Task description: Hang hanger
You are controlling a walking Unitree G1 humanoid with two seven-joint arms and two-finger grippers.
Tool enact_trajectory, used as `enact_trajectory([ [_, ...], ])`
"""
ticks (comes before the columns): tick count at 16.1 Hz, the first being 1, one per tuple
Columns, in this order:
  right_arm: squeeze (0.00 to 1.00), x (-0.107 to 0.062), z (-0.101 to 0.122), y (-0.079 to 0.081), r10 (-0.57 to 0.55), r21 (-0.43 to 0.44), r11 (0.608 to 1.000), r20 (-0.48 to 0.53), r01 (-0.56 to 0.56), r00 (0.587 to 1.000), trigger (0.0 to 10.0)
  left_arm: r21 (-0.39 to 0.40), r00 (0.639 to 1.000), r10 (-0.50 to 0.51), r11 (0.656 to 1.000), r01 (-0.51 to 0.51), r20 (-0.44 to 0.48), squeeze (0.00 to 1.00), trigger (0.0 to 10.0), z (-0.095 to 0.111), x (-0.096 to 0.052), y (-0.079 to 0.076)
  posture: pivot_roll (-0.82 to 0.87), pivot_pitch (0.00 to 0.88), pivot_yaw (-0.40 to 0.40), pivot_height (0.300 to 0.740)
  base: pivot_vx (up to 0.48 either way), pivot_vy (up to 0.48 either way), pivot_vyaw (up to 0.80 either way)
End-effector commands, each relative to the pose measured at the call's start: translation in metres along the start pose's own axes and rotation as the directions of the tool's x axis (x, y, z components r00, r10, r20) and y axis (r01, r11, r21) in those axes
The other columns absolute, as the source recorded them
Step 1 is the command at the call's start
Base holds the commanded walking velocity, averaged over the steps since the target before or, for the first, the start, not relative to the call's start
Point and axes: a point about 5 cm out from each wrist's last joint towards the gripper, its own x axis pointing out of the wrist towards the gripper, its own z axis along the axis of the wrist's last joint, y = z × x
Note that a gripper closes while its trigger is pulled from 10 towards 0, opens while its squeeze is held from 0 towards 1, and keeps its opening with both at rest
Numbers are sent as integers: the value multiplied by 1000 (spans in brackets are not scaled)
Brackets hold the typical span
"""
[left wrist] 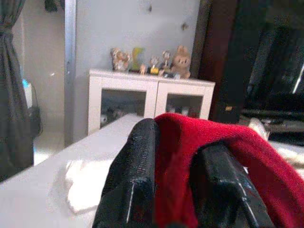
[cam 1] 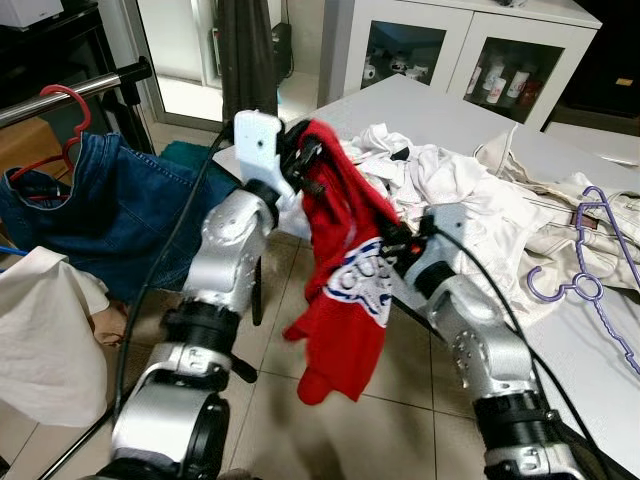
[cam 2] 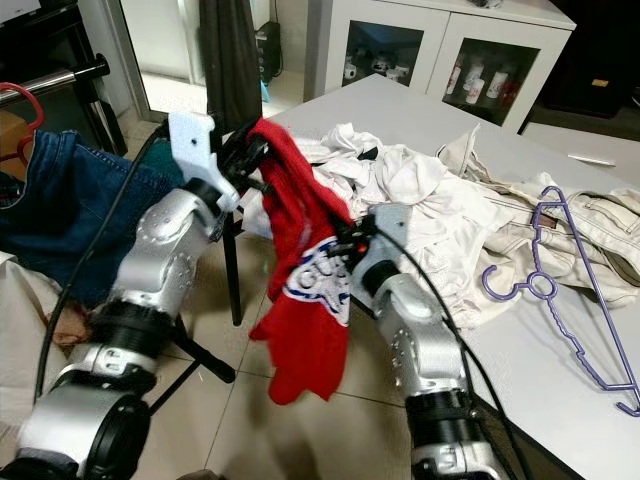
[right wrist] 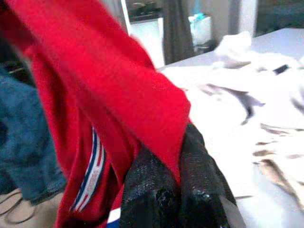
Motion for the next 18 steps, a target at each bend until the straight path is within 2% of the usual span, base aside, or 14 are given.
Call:
enact_trajectory([
  [1,0,1,12,-5,-25,-15,1000,54,26,998,0,13,1000,-23,1000,24,-14,0,10000,-1,0,-3,-20,0,-34,740,0,0,0],
  [4,0,1,20,-14,-90,-13,996,94,91,992,0,49,999,-17,999,18,-39,0,10000,-2,-8,5,-19,0,-34,740,0,0,0],
  [5,0,2,27,-19,-134,-6,991,129,136,983,0,54,998,-23,998,27,-62,0,10000,-7,-15,8,-19,0,-34,740,0,0,0],
  [8,0,3,42,-25,-191,-7,981,187,196,964,0,51,993,-43,997,49,-113,0,10000,-18,-28,7,-16,0,-36,740,0,0,0],
  [12,0,2,57,-37,-283,-10,955,254,295,925,0,52,989,-48,997,55,-137,0,10000,-24,-34,5,-8,0,-42,740,0,0,0],
  [15,0,1,59,-41,-317,-15,943,265,333,911,0,53,987,-52,997,61,-150,0,10000,-26,-37,3,-7,0,-43,740,0,0,0],
  [17,0,-3,61,-47,-366,-19,922,285,386,886,0,68,987,-53,996,64,-153,0,10000,-27,-39,2,-11,0,-41,740,0,0,0],
  [18,0,-8,66,-55,-423,-3,894,320,447,848,0,77,987,-52,995,64,-154,0,10000,-28,-40,2,-11,0,-41,740,0,0,0],
])
